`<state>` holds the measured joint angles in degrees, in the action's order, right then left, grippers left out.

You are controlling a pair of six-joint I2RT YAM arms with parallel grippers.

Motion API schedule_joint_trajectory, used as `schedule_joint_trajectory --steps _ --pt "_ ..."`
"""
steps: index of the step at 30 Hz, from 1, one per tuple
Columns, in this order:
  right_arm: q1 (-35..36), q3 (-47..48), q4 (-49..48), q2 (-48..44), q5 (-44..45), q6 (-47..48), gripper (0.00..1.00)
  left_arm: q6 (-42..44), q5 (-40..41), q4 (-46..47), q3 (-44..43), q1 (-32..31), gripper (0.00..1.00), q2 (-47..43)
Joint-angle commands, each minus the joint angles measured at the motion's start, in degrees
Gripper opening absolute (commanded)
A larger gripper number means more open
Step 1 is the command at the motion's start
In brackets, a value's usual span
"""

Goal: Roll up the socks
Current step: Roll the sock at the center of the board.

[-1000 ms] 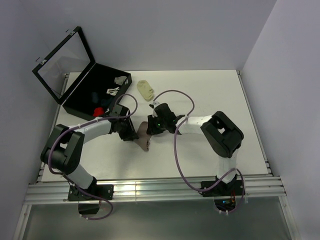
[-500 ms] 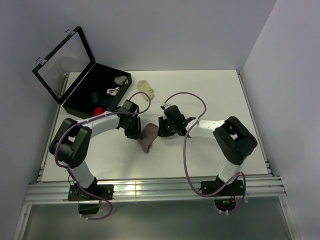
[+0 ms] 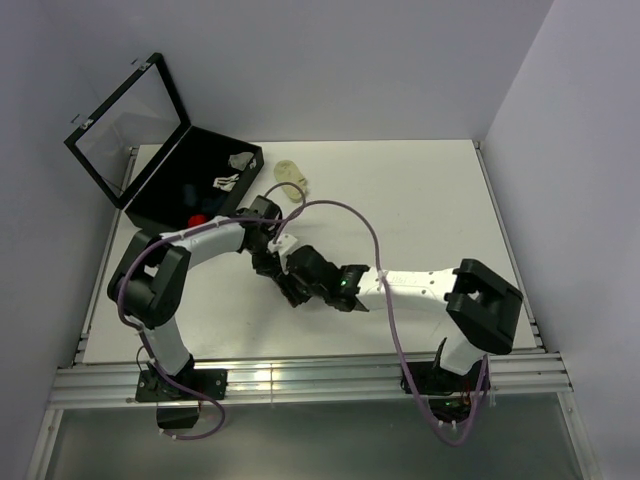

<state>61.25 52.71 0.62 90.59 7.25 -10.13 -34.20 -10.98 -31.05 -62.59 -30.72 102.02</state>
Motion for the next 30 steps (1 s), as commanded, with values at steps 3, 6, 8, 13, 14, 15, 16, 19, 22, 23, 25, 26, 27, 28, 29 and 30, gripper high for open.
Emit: schedule_joint_trajectory --steps 3,6,8,13,14,15,16,19,22,23,25,26,27,28,29,30 --pt "3.87 4.51 -0.01 5.65 9.62 6.0 0.54 2.73 2.99 -2.26 -0.34 -0.57 0.35 3.71" --pt "5.28 5.91 0.26 8.72 11.55 7.49 0.54 3.17 2.9 -2.53 -0.78 -0.57 0.35 4.24" --pt "5.8 6.53 0.43 10.74 12.35 8.28 0.54 3.43 2.81 -2.61 -0.96 -0.57 0.35 4.42" --pt "6.25 7.23 2.19 14.0 15.34 9.25 0.55 4.4 2.9 -3.23 -1.66 -0.57 0.35 5.12" --pt "6.25 7.15 2.45 15.13 16.82 9.43 0.55 4.75 2.98 -3.4 -1.75 -0.57 0.36 5.21" --pt "6.25 7.15 2.89 15.76 17.62 9.43 0.55 4.93 2.81 -3.41 -1.84 -0.57 0.35 5.38" --pt "6.16 7.06 3.24 16.89 18.58 8.91 0.55 5.54 2.64 -3.58 -2.01 -0.57 0.35 5.47" --pt "6.16 6.8 4.39 19.09 22.28 7.94 0.55 6.59 2.28 -3.84 -2.19 -0.57 0.36 5.74" --pt "6.16 7.32 6.32 21.2 24.83 6.01 0.47 7.47 2.37 -4.02 -2.28 -0.57 0.36 5.74" --pt "6.16 7.32 6.67 21.65 25.36 5.65 0.4 8.0 2.37 -3.93 -2.36 -0.57 0.36 5.74" --pt "5.98 7.06 7.29 22.26 25.36 4.86 0.26 8.18 2.37 -3.58 -2.36 -0.57 0.37 5.39" --pt "5.9 6.88 7.29 22.18 25.19 4.68 0.2 8.18 2.37 -3.58 -2.45 -0.57 0.37 5.21" --pt "5.81 6.62 7.29 21.92 23.53 4.59 0.13 8.09 2.54 -3.58 -2.54 -0.48 0.39 4.69" --pt "5.37 6.1 7.11 21.04 22.12 4.59 0.03 7.66 2.37 -3.41 -2.71 -0.39 0.4 4.16" --pt "5.02 5.74 6.94 20.34 20.8 4.59 0.0 7.39 2.2 -2.62 -2.72 -0.13 0.42 3.63" --pt "4.75 5.39 6.5 19.55 19.23 4.59 0.0 7.13 1.93 -2.18 -2.54 0.04 0.47 2.15"
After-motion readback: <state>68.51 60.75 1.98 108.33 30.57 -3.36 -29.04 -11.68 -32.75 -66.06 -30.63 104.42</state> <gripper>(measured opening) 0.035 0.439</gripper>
